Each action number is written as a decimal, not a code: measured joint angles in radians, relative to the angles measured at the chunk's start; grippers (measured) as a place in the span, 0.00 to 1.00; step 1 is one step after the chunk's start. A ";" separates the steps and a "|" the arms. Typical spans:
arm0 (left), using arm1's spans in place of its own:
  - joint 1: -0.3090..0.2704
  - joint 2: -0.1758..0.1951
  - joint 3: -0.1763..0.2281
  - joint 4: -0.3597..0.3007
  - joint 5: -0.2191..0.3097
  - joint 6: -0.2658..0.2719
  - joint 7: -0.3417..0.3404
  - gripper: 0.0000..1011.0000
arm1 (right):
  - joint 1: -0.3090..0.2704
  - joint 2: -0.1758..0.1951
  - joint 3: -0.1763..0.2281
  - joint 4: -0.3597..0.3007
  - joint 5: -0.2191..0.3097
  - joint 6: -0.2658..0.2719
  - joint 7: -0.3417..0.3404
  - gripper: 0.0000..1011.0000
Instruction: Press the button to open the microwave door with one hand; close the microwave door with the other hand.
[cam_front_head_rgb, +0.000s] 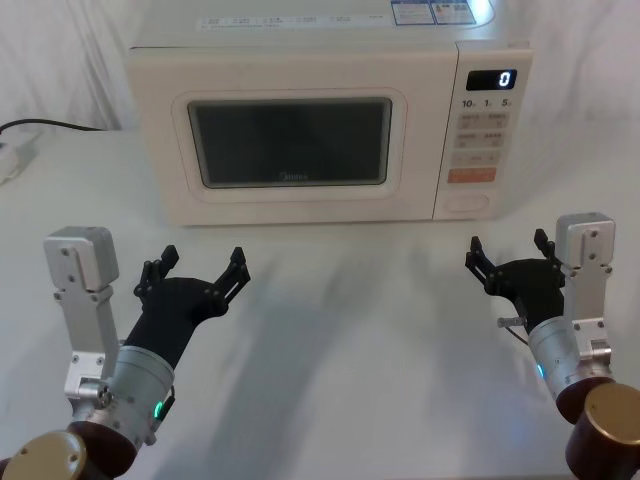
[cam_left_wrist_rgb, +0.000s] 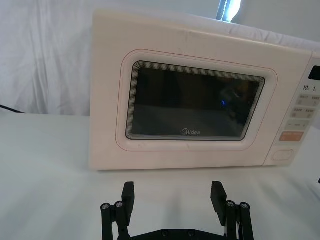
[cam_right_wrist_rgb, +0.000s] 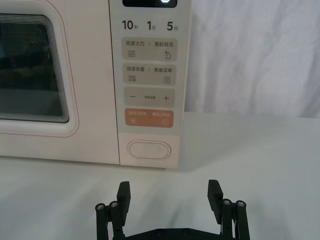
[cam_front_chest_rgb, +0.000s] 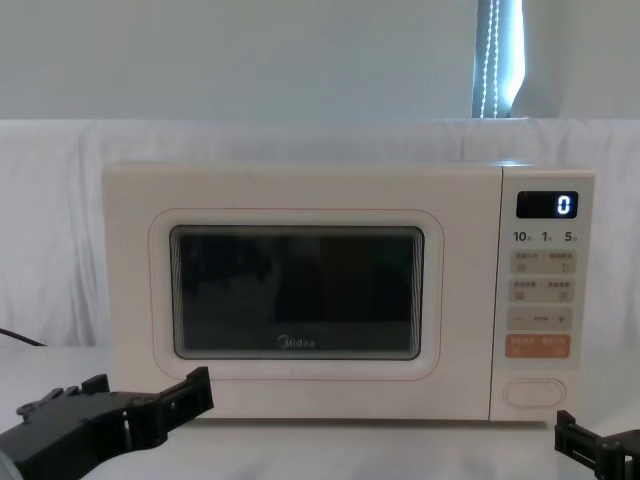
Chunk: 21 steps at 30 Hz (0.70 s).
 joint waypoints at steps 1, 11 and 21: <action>0.000 0.000 0.000 0.000 0.000 0.000 0.000 0.99 | 0.000 0.000 0.000 0.000 0.000 0.000 0.000 0.99; 0.000 0.000 0.000 0.000 0.000 0.000 0.000 0.99 | 0.000 0.000 0.000 0.000 0.000 0.000 0.000 0.99; 0.000 0.000 0.000 0.000 0.000 0.000 0.000 0.99 | 0.000 0.000 0.000 0.000 0.000 0.000 0.000 0.99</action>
